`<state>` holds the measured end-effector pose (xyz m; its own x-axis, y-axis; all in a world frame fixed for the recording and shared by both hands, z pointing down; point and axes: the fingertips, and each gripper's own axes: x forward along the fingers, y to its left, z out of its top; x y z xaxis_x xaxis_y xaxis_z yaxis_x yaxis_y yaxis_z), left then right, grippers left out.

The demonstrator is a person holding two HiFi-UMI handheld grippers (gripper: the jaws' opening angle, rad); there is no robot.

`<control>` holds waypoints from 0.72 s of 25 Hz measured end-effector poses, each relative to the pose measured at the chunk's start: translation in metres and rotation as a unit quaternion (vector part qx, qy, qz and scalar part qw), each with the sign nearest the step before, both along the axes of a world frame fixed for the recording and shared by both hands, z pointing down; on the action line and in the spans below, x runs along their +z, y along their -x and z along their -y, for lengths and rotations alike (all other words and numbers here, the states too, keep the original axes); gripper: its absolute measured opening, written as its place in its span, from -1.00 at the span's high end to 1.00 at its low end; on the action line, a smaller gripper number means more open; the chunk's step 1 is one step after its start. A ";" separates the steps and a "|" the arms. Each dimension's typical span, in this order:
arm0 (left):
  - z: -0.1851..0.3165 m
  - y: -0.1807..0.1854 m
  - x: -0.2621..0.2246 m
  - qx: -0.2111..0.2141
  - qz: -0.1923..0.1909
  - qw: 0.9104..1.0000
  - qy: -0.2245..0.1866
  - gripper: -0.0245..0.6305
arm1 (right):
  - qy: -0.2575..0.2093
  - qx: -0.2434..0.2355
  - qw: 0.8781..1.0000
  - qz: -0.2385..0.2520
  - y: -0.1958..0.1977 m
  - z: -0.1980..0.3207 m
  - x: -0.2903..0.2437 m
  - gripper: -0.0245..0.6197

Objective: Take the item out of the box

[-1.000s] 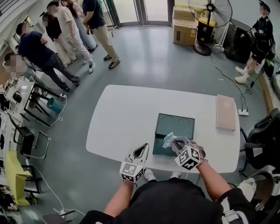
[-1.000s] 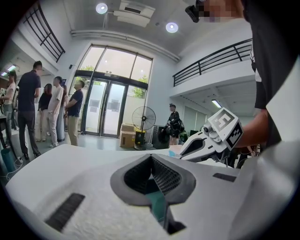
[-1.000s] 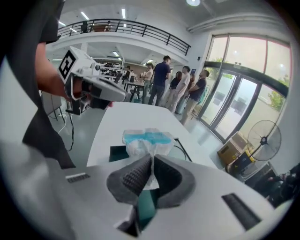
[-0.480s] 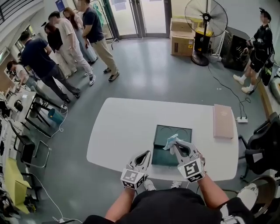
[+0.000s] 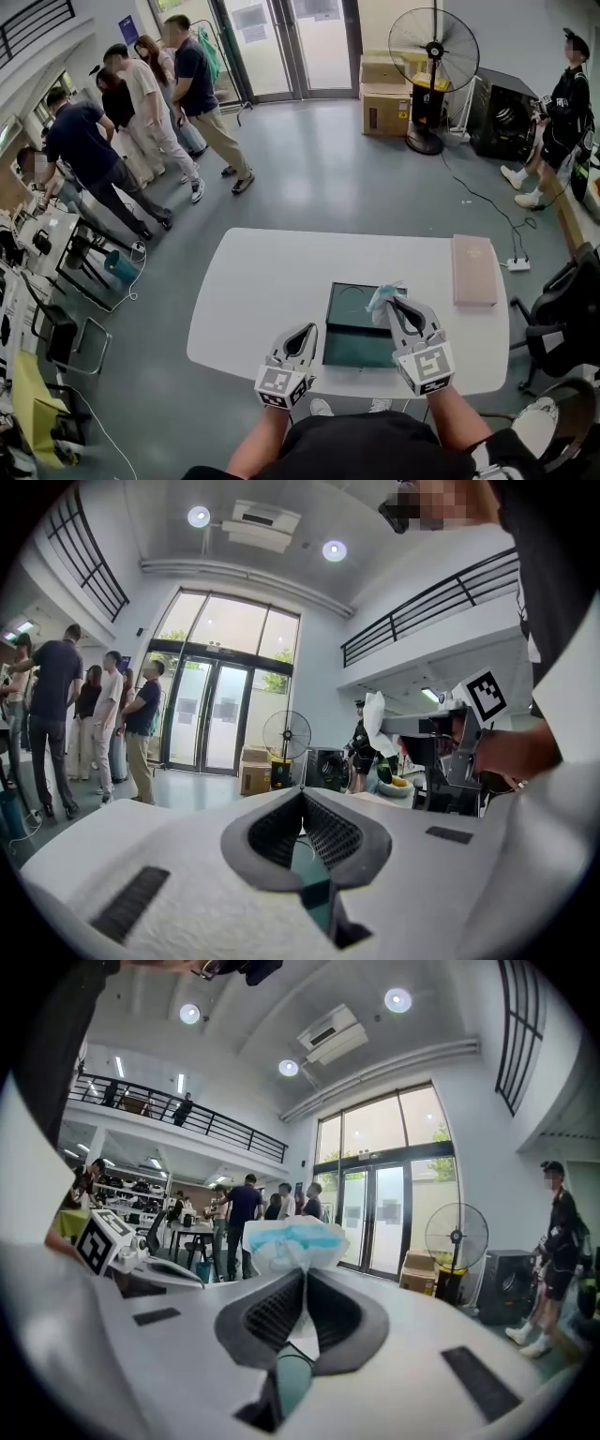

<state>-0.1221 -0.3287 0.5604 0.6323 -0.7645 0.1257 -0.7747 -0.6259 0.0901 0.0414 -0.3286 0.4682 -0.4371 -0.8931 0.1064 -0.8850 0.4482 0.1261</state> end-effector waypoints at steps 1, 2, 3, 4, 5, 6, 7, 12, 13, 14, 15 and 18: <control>0.001 -0.001 0.000 0.000 0.000 1.000 -0.002 0.90 | -0.005 0.006 1.000 0.001 -0.004 0.000 -0.002 0.87; 0.003 -0.002 -0.001 0.000 0.001 1.000 -0.004 0.90 | -0.009 0.011 1.000 0.000 -0.007 0.000 -0.003 0.88; 0.004 -0.003 -0.002 0.001 0.002 1.000 -0.007 0.90 | -0.014 0.017 1.000 -0.002 -0.011 -0.001 -0.004 0.89; 0.005 -0.004 -0.004 0.001 0.002 1.000 -0.009 0.90 | -0.017 0.022 1.000 -0.004 -0.014 -0.001 -0.005 0.90; 0.006 -0.006 -0.006 0.002 0.000 1.000 -0.011 0.90 | -0.020 0.026 0.999 -0.004 -0.016 -0.001 -0.006 0.90; 0.007 -0.008 -0.010 0.002 -0.002 1.000 -0.013 0.90 | -0.021 0.029 0.999 -0.004 -0.018 -0.001 -0.007 0.90; 0.007 -0.009 -0.012 0.003 -0.003 1.000 -0.014 0.90 | -0.021 0.030 0.999 -0.003 -0.019 -0.001 -0.007 0.90; 0.010 -0.019 -0.018 0.010 -0.004 1.000 -0.025 0.90 | -0.019 0.034 0.999 -0.004 -0.025 -0.002 -0.001 0.90; 0.011 -0.020 -0.019 0.011 -0.004 1.000 -0.027 0.90 | -0.019 0.035 0.999 -0.004 -0.026 -0.002 0.000 0.90; 0.011 -0.020 -0.021 0.012 -0.004 1.000 -0.028 0.90 | -0.019 0.036 0.999 -0.004 -0.027 -0.003 -0.001 0.90; 0.011 -0.021 -0.022 0.013 -0.003 0.999 -0.029 0.90 | -0.019 0.037 0.999 -0.004 -0.027 -0.003 -0.001 0.90; 0.011 -0.022 -0.027 0.016 0.001 0.999 -0.033 0.90 | -0.022 0.041 0.999 -0.003 -0.029 -0.003 -0.005 0.90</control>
